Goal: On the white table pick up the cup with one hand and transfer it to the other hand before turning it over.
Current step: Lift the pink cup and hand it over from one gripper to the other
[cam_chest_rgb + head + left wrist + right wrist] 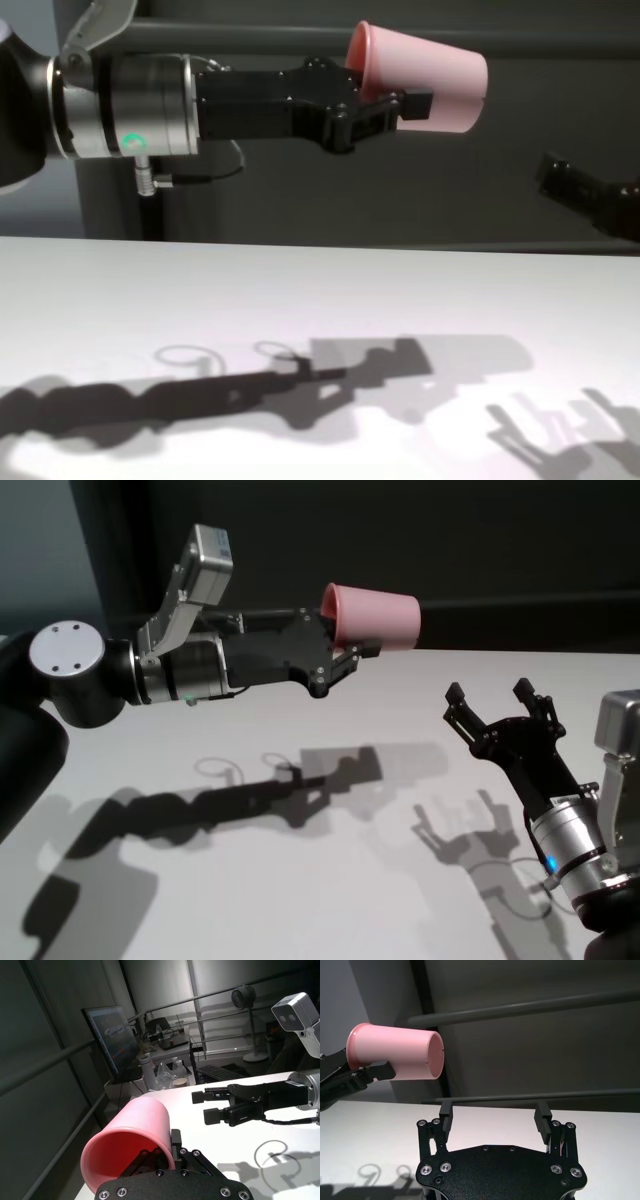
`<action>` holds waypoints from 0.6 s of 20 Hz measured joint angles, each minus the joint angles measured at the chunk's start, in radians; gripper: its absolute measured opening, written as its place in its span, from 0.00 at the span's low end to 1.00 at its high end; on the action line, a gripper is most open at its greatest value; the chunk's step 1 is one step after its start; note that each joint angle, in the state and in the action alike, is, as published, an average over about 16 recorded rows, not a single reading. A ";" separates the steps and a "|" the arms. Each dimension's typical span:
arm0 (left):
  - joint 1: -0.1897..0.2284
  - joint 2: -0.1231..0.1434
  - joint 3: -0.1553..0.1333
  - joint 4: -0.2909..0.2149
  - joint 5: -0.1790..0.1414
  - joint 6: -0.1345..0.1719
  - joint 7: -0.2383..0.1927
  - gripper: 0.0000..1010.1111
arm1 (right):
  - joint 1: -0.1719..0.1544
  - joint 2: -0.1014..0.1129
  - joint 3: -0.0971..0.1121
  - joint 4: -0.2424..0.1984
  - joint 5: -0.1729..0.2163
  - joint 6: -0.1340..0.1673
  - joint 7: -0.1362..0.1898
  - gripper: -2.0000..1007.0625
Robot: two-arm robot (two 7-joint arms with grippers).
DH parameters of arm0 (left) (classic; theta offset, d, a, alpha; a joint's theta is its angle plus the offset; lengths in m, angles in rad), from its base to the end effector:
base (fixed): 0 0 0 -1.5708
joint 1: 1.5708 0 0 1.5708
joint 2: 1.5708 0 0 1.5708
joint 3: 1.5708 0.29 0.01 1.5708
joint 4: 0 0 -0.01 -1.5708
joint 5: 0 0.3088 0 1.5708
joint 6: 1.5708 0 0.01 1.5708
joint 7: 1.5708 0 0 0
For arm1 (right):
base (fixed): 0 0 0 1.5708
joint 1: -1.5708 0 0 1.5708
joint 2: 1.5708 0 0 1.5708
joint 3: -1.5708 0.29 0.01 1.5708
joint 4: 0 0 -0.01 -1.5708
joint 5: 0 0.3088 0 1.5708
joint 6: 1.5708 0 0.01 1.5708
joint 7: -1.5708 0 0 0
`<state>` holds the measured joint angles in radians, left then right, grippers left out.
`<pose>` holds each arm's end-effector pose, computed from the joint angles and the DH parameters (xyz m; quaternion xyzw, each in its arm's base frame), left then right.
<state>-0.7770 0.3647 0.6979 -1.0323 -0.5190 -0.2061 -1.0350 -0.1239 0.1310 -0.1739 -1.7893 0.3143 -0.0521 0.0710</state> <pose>0.4993 -0.0027 -0.2017 0.0431 -0.1219 0.0871 0.9878 0.2869 0.0252 -0.2730 0.1150 0.0368 -0.6008 0.7902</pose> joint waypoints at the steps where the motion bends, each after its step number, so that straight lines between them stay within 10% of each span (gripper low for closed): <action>1: 0.000 0.000 0.000 0.000 0.000 0.000 0.000 0.04 | -0.002 -0.004 0.006 -0.004 0.020 -0.004 0.014 0.99; 12: 0.000 0.000 0.000 0.000 0.000 0.000 0.000 0.04 | -0.003 -0.046 0.078 0.011 0.357 -0.023 0.213 0.99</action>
<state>-0.7769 0.3647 0.6978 -1.0324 -0.5190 -0.2062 -1.0349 -0.1270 0.0851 -0.0957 -1.7788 0.6711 -0.0754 0.2844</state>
